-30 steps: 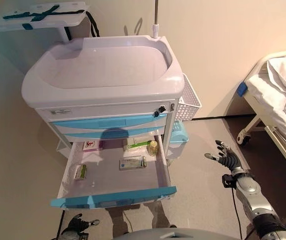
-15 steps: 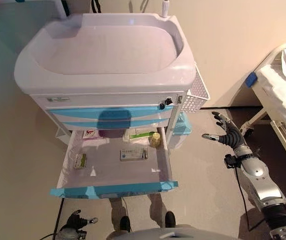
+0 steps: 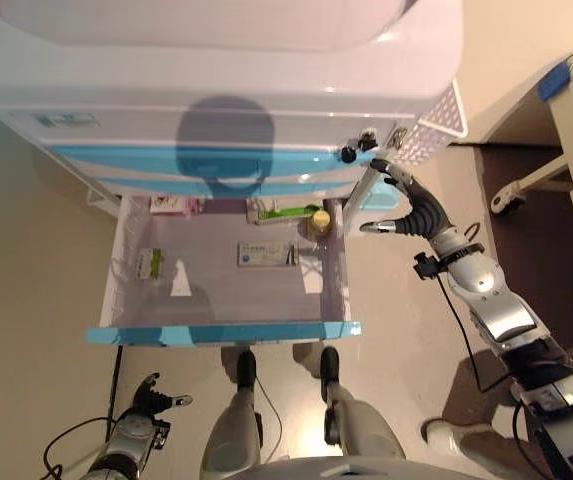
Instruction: Open the drawer and pick up the medicine
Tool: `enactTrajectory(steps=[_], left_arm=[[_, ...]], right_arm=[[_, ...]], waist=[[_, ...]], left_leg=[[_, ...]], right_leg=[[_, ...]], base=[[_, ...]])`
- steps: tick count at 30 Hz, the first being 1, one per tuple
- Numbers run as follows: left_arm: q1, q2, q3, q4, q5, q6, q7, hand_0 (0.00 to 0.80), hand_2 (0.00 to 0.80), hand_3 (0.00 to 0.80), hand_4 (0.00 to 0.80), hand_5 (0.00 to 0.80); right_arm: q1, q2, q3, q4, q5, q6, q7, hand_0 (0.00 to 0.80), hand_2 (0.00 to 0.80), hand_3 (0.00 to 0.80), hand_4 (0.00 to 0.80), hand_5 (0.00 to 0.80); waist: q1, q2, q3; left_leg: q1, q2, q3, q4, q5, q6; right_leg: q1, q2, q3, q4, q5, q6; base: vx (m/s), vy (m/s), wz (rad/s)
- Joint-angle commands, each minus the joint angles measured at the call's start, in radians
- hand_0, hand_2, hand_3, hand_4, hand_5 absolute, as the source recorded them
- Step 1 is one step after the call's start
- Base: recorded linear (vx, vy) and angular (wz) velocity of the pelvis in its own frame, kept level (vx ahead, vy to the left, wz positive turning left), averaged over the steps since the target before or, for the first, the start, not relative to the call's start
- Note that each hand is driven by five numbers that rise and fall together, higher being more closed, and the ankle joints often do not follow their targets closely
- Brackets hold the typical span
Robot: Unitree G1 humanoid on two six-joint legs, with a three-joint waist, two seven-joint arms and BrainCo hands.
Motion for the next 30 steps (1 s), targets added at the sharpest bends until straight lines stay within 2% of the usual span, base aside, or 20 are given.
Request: enactTrajectory(steps=[1, 15, 30], left_arm=[[-0.019, 0.065, -0.017, 0.053, 0.020, 0.006, 0.044, 0.000, 0.000, 0.000, 0.000, 0.000], [-0.004, 0.104, 0.008, 0.049, 0.035, 0.007, 0.037, 0.000, 0.000, 0.000, 0.000, 0.000], [-0.015, 0.095, -0.016, 0.039, 0.038, 0.009, 0.033, 0.000, 0.000, 0.000, 0.000, 0.000]], right_arm=[[-0.030, 0.006, 0.042, -0.123, 0.007, -0.062, 0.012, 0.000, 0.000, 0.000, 0.000, 0.000], [0.060, -0.045, 0.089, -0.223, 0.043, -0.057, 0.116, 0.000, 0.000, 0.000, 0.000, 0.000], [-0.002, -0.048, 0.171, -0.214, 0.029, -0.047, 0.135, 0.000, 0.000, 0.000, 0.000, 0.000]], waist=[[0.029, -0.051, -0.021], [0.045, -0.064, -0.016], [0.054, -0.066, 0.007]], left_leg=[[-0.115, -0.074, -0.050, 0.171, -0.088, 0.055], [-0.156, -0.081, -0.094, 0.194, -0.082, 0.050], [-0.145, -0.074, -0.097, 0.187, -0.079, 0.045]], right_leg=[[-0.110, -0.059, -0.020, 0.166, -0.043, 0.065], [-0.147, -0.061, -0.047, 0.218, -0.069, 0.057], [-0.139, -0.057, -0.053, 0.216, -0.072, 0.054]], base=[[-0.109, -0.025, 0.15], [-0.038, -0.014, 0.13], [-0.007, -0.001, 0.02]])
